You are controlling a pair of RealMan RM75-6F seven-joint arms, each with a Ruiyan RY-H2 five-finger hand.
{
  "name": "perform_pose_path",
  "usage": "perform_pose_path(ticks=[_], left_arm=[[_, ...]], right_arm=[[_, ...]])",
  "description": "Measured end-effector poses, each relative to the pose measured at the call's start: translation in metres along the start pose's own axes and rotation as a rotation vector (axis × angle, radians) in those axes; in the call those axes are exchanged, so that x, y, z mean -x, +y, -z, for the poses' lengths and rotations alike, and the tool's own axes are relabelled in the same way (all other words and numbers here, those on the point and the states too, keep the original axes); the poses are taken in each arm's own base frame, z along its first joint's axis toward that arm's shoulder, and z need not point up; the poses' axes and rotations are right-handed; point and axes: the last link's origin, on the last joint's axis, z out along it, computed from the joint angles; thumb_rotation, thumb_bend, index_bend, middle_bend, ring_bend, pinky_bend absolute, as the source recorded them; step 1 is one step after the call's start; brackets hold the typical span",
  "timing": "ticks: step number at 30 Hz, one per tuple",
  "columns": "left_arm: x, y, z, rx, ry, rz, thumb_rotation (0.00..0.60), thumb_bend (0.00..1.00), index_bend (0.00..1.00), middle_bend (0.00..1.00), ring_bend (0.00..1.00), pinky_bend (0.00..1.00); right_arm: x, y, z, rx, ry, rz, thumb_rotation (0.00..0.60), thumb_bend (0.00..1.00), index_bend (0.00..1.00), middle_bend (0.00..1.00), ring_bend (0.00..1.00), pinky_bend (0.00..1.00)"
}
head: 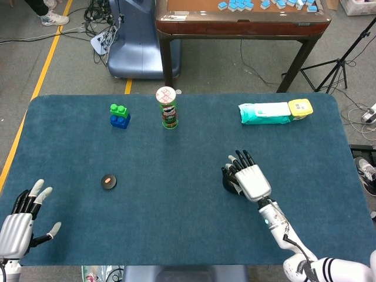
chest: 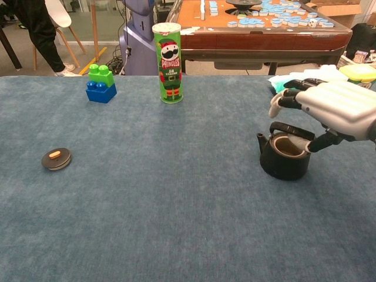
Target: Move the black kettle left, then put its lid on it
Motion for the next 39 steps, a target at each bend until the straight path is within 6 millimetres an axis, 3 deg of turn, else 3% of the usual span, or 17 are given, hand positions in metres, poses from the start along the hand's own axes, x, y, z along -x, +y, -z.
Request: perform_pose_path(ticks=[5, 17, 32, 39], left_arm=[[0.001, 0.001, -0.001, 0.001, -0.005, -0.002, 0.600, 0.25, 0.11, 0.00, 0.00, 0.00], [0.000, 0.002, -0.002, 0.001, -0.007, -0.002, 0.600, 0.25, 0.11, 0.00, 0.00, 0.00], [-0.001, 0.004, -0.002, 0.002, -0.011, -0.002, 0.600, 0.25, 0.11, 0.00, 0.00, 0.00], [-0.001, 0.005, -0.002, 0.001, -0.012, -0.005, 0.600, 0.25, 0.11, 0.00, 0.00, 0.00]], right_arm=[[0.001, 0.006, -0.001, 0.023, -0.011, -0.021, 0.600, 0.49, 0.55, 0.27, 0.03, 0.05], [0.001, 0.013, -0.007, 0.045, 0.009, -0.088, 0.600, 0.55, 0.70, 0.34, 0.09, 0.05], [-0.015, 0.018, -0.006, 0.034, 0.090, -0.180, 0.600, 0.55, 0.72, 0.36, 0.10, 0.05], [-0.026, 0.010, -0.014, 0.015, 0.126, -0.236, 0.600, 0.55, 0.72, 0.36, 0.10, 0.05]])
